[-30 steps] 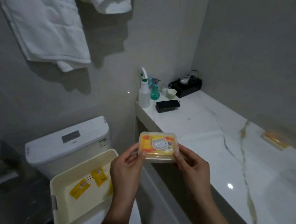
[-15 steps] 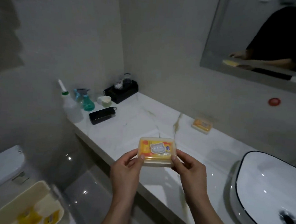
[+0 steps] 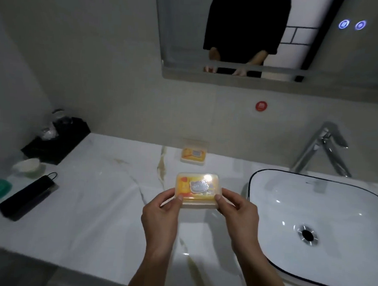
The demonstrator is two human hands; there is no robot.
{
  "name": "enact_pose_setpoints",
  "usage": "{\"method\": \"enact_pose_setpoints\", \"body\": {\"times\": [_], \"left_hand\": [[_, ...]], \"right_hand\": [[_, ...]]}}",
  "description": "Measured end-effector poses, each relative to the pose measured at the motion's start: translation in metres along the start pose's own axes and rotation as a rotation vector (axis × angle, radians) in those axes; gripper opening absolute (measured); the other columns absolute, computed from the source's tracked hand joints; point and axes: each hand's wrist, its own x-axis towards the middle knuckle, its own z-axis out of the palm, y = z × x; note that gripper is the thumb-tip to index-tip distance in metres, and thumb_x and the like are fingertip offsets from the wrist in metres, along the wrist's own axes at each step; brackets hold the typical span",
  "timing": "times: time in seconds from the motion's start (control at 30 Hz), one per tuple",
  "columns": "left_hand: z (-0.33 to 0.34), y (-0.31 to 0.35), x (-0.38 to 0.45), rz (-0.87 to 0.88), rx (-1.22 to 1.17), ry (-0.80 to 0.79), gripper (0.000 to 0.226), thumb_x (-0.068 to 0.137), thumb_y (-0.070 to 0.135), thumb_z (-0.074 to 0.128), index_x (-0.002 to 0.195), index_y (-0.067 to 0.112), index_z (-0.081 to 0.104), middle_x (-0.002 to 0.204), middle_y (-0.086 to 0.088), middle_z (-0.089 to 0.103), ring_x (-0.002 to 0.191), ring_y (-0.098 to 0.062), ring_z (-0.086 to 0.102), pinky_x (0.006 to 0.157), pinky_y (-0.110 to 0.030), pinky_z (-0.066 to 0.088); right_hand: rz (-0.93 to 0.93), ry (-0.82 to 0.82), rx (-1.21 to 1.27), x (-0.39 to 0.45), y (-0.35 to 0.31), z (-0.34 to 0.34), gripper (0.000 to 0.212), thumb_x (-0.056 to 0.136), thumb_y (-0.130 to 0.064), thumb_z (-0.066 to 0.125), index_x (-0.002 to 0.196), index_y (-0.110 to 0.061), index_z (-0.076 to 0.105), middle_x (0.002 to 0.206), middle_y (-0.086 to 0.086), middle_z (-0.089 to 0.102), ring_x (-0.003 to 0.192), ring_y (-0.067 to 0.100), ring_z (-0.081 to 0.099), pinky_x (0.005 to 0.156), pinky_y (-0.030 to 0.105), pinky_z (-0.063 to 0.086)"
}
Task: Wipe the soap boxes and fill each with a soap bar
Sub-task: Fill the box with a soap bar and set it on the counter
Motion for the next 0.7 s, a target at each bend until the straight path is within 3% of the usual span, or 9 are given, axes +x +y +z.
{"method": "enact_pose_setpoints", "body": {"times": [0.13, 0.27, 0.43, 0.53, 0.6, 0.7], "left_hand": [[0.027, -0.004, 0.044, 0.044, 0.021, -0.087, 0.016, 0.084, 0.019, 0.077, 0.098, 0.026, 0.076, 0.090, 0.019, 0.075, 0.086, 0.006, 0.068, 0.073, -0.008, 0.052], [0.047, -0.009, 0.083, 0.071, 0.036, -0.143, 0.020, 0.082, 0.022, 0.078, 0.102, 0.018, 0.077, 0.091, 0.013, 0.076, 0.087, 0.003, 0.069, 0.076, -0.014, 0.053], [0.066, -0.021, 0.119, 0.076, 0.131, -0.200, 0.015, 0.081, 0.026, 0.078, 0.096, 0.030, 0.077, 0.083, 0.029, 0.071, 0.082, 0.012, 0.066, 0.069, -0.003, 0.047], [0.080, -0.029, 0.132, 0.080, 0.160, -0.246, 0.016, 0.083, 0.025, 0.077, 0.091, 0.038, 0.073, 0.081, 0.035, 0.069, 0.083, 0.013, 0.066, 0.074, -0.009, 0.050], [0.093, -0.037, 0.140, 0.040, 0.159, -0.246, 0.015, 0.084, 0.022, 0.077, 0.097, 0.027, 0.077, 0.084, 0.026, 0.072, 0.084, 0.009, 0.067, 0.080, -0.021, 0.055], [0.112, -0.048, 0.148, 0.024, 0.179, -0.240, 0.019, 0.084, 0.019, 0.076, 0.103, 0.019, 0.077, 0.090, 0.016, 0.075, 0.087, 0.002, 0.069, 0.086, -0.033, 0.058]], "right_hand": [[0.020, 0.085, -0.028, 0.031, 0.003, 0.010, 0.018, 0.090, -0.026, 0.073, 0.107, -0.031, 0.079, 0.095, -0.018, 0.078, 0.095, 0.004, 0.073, 0.097, 0.046, 0.056], [0.058, 0.164, -0.014, 0.061, 0.005, 0.026, 0.020, 0.092, -0.020, 0.072, 0.099, -0.037, 0.078, 0.095, -0.016, 0.078, 0.094, 0.004, 0.073, 0.096, 0.043, 0.057], [0.108, 0.246, 0.004, 0.091, 0.017, 0.040, 0.022, 0.090, -0.013, 0.072, 0.111, -0.015, 0.078, 0.101, -0.005, 0.079, 0.098, 0.013, 0.073, 0.096, 0.046, 0.057], [0.124, 0.258, -0.009, 0.107, 0.027, 0.043, 0.022, 0.092, -0.010, 0.069, 0.111, -0.012, 0.077, 0.101, -0.002, 0.079, 0.098, 0.013, 0.073, 0.095, 0.044, 0.057], [0.146, 0.263, -0.017, 0.119, 0.036, 0.043, 0.021, 0.093, -0.009, 0.067, 0.112, -0.011, 0.076, 0.099, -0.001, 0.079, 0.094, 0.010, 0.073, 0.090, 0.037, 0.058], [0.155, 0.283, -0.058, 0.136, 0.050, 0.042, 0.018, 0.093, -0.006, 0.067, 0.108, -0.010, 0.077, 0.085, -0.014, 0.077, 0.077, -0.009, 0.068, 0.070, 0.009, 0.051]]}}
